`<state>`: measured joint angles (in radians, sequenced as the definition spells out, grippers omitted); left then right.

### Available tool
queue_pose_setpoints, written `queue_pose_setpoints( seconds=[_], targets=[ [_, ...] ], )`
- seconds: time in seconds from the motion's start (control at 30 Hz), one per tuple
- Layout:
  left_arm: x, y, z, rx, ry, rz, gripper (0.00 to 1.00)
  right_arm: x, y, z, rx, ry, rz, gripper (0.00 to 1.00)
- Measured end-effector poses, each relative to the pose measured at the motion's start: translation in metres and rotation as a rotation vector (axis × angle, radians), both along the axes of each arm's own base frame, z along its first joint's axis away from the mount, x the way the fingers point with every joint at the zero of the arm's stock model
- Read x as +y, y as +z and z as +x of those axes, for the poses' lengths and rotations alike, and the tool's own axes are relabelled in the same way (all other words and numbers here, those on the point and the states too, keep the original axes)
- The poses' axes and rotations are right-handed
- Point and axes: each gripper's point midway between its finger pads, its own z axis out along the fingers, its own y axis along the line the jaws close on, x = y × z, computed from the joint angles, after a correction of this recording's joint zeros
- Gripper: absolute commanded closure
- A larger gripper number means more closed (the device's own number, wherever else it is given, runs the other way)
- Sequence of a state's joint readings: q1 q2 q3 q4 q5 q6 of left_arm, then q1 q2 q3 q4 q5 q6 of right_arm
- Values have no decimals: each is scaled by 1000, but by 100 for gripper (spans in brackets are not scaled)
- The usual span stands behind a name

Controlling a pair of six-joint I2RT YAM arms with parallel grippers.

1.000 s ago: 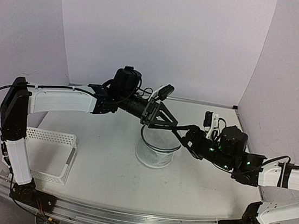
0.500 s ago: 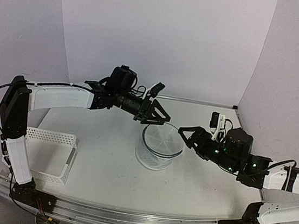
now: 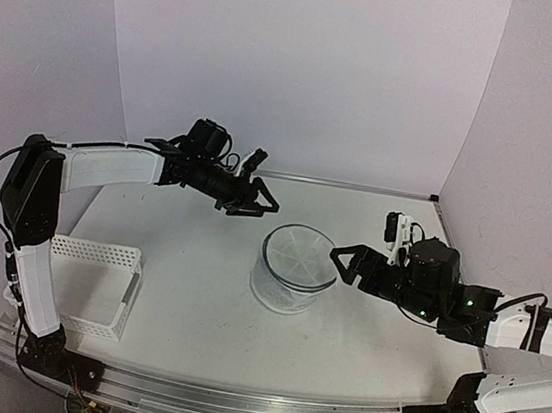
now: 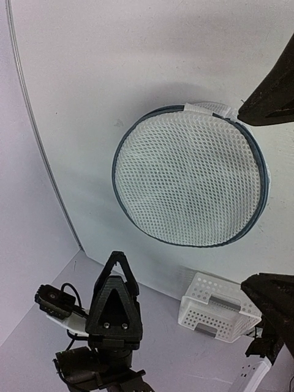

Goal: Unzip the laundry bag and remove the bra
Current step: Open the laundry bag at the center of the board.

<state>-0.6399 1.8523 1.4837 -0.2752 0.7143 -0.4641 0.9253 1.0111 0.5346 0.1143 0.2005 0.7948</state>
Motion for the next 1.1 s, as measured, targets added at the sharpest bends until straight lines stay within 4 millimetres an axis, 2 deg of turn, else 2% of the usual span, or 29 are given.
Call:
queue_pose_setpoints(
  seconds=[0.3,0.43,0.67,1.1],
  targets=[
    [-12,-30,6,55,-38,33,41,10,-1,7,-4,13,-43,15],
    [-15,-37,6,77,-54,32,41,13,-10,9,13,13,-65,14],
    [-19,-32,2,79,-77,16,42,19,-31,14,56,12,-113,14],
    [-38,-22,-22,77,-154,-11,44,28,-42,17,86,23,-118,14]
  ],
)
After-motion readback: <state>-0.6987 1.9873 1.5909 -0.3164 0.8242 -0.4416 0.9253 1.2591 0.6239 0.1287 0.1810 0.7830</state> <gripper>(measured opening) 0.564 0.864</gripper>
